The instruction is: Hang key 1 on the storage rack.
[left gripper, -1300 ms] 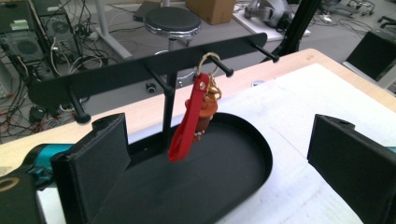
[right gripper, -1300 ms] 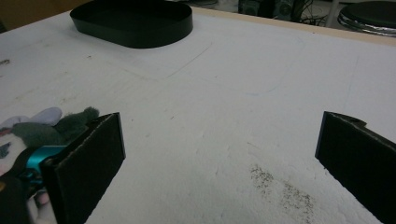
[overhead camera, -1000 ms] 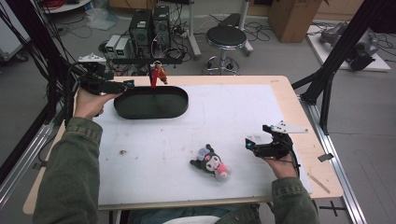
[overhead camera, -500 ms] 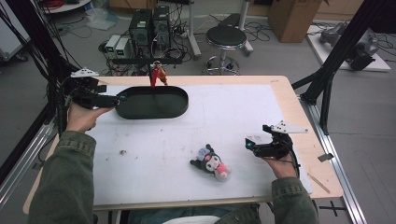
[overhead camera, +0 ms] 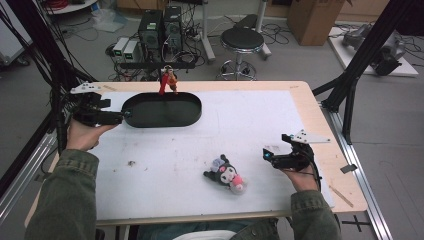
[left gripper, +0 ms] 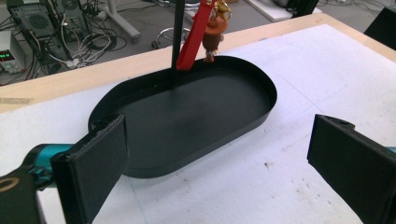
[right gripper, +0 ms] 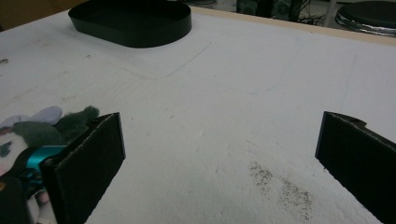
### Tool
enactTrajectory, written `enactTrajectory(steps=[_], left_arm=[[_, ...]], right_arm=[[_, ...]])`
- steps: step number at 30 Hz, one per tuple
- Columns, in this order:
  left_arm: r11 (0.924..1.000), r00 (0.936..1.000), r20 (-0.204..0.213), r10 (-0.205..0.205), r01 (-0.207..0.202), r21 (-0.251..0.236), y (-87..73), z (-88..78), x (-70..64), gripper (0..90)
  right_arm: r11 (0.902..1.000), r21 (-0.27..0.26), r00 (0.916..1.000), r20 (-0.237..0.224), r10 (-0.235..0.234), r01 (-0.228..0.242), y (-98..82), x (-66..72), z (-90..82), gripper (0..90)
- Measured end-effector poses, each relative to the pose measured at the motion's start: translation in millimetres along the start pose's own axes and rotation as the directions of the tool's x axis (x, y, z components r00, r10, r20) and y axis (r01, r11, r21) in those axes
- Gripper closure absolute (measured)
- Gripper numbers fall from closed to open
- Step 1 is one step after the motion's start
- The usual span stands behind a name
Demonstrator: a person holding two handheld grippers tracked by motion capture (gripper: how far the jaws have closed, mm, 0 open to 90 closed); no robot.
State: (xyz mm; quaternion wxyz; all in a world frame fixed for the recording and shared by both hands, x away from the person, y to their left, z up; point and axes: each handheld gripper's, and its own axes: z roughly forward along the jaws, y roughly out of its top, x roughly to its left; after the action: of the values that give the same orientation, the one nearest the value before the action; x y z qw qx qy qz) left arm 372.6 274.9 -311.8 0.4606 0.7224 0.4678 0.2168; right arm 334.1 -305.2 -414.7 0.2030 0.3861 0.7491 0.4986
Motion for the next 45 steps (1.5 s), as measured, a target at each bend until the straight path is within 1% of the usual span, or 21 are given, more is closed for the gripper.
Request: enactTrajectory(steps=[3, 5, 8, 10, 13, 17, 18, 20, 23, 26, 29, 31, 33, 34, 35, 36, 38, 41, 45], left_arm=[[1.0000, 1.0000, 0.002, -0.001, 0.001, -0.004, -8.0, -5.2, -2.0, 6.0], [0.9999, 0.9999, 0.011, -0.007, 0.007, -0.007, -15.3, -8.2, -3.4, 6.0], [1.0000, 0.9999, 0.013, -0.005, 0.005, -0.007, -27.1, -10.7, -6.2, 6.0], [0.9998, 0.9998, 0.019, -0.008, 0.008, -0.016, -36.1, -12.7, -8.0, 6.0], [0.9991, 0.9997, 0.021, -0.012, 0.013, -0.040, -49.1, -15.3, -10.8, 6.0], [0.9999, 1.0000, 0.006, 0.000, 0.000, -0.013, -67.1, -16.3, -15.9, 6.0], [0.9999, 0.9999, 0.003, 0.012, -0.012, -0.007, -72.4, -17.2, -17.6, 6.0], [0.9998, 0.9999, 0.003, 0.016, -0.016, -0.012, -79.9, -19.0, -19.3, 6.0], [0.9995, 1.0000, 0.004, 0.007, -0.007, -0.029, -90.2, -20.4, -22.5, 6.0], [0.9994, 0.9999, 0.005, 0.011, -0.011, -0.033, -102.0, -21.3, -25.9, 6.0], [0.9998, 0.9999, 0.015, 0.005, -0.004, -0.020, -113.9, -20.3, -28.2, 6.0], [0.9999, 0.9997, 0.022, 0.010, -0.010, 0.004, -118.2, -20.5, -28.4, 6.0], [0.9997, 0.9995, 0.025, 0.020, -0.020, 0.014, -120.5, -22.3, -28.9, 6.0], [0.9997, 0.9995, 0.026, 0.017, -0.018, 0.016, -122.7, -23.3, -28.8, 6.0], [0.9998, 0.9997, 0.023, 0.012, -0.012, 0.018, -125.4, -24.3, -28.3, 6.0], [0.9998, 0.9998, 0.019, 0.007, -0.008, 0.016, -128.3, -25.3, -27.7, 6.0], [0.9998, 0.9998, 0.021, -0.002, 0.002, 0.020, -133.2, -26.7, -25.9, 6.0], [0.9998, 0.9999, 0.017, -0.003, 0.003, 0.018, -136.2, -29.1, -25.9, 6.0], [0.9999, 0.9996, 0.026, 0.015, -0.015, -0.001, -140.8, -32.1, -25.4, 6.0]], right_arm=[[1.0000, -0.003, 1.0000, 0.003, 0.004, -0.004, 0.0, -0.1, -0.4, 0.4], [1.0000, -0.002, 1.0000, 0.003, 0.001, -0.001, -0.2, -0.3, -0.4, 0.4], [1.0000, 0.001, 1.0000, 0.002, -0.003, 0.003, -0.2, -0.1, -0.3, 0.4], [1.0000, 0.002, 1.0000, 0.002, -0.001, 0.001, -0.2, 0.7, -0.5, 0.4], [1.0000, 0.004, 1.0000, 0.003, -0.002, 0.002, -0.3, 0.9, -0.4, 0.4], [1.0000, 0.005, 1.0000, 0.003, -0.001, 0.001, -0.3, 1.5, -0.8, 0.4], [1.0000, 0.005, 1.0000, 0.001, -0.006, 0.006, -0.4, 1.4, -0.8, 0.4], [1.0000, 0.006, 1.0000, 0.002, -0.006, 0.006, -0.4, 1.4, -0.5, 0.4], [1.0000, 0.007, 1.0000, -0.001, -0.007, 0.007, -0.5, 1.6, -0.4, 0.4], [0.9999, 0.008, 1.0000, -0.001, -0.009, 0.009, -0.5, 1.6, -0.5, 0.4], [0.9999, 0.012, 1.0000, -0.005, -0.006, 0.006, -0.6, 1.6, -0.2, 0.4], [0.9999, 0.015, 1.0000, -0.006, -0.006, 0.006, -0.6, 1.7, 0.1, 0.4], [0.9995, 0.028, 0.9998, -0.014, -0.012, 0.013, -0.2, 2.8, 1.4, 0.4], [0.9986, 0.049, 0.9997, -0.017, -0.018, 0.019, 1.1, 4.4, 2.8, 0.4], [0.9986, 0.049, 0.9997, -0.017, -0.018, 0.019, 1.1, 4.4, 2.8, 0.4], [0.9980, 0.058, 0.9994, -0.022, -0.026, 0.027, 2.0, 4.7, 4.2, 0.4], [0.9977, 0.063, 0.9995, -0.021, -0.021, 0.023, 2.1, 5.1, 4.5, 0.4], [0.9970, 0.071, 0.9991, -0.028, -0.031, 0.033, 3.3, 7.3, 6.1, 0.4], [0.9963, 0.073, 0.9980, -0.048, -0.041, 0.044, 8.9, 13.3, 7.6, 0.4]])
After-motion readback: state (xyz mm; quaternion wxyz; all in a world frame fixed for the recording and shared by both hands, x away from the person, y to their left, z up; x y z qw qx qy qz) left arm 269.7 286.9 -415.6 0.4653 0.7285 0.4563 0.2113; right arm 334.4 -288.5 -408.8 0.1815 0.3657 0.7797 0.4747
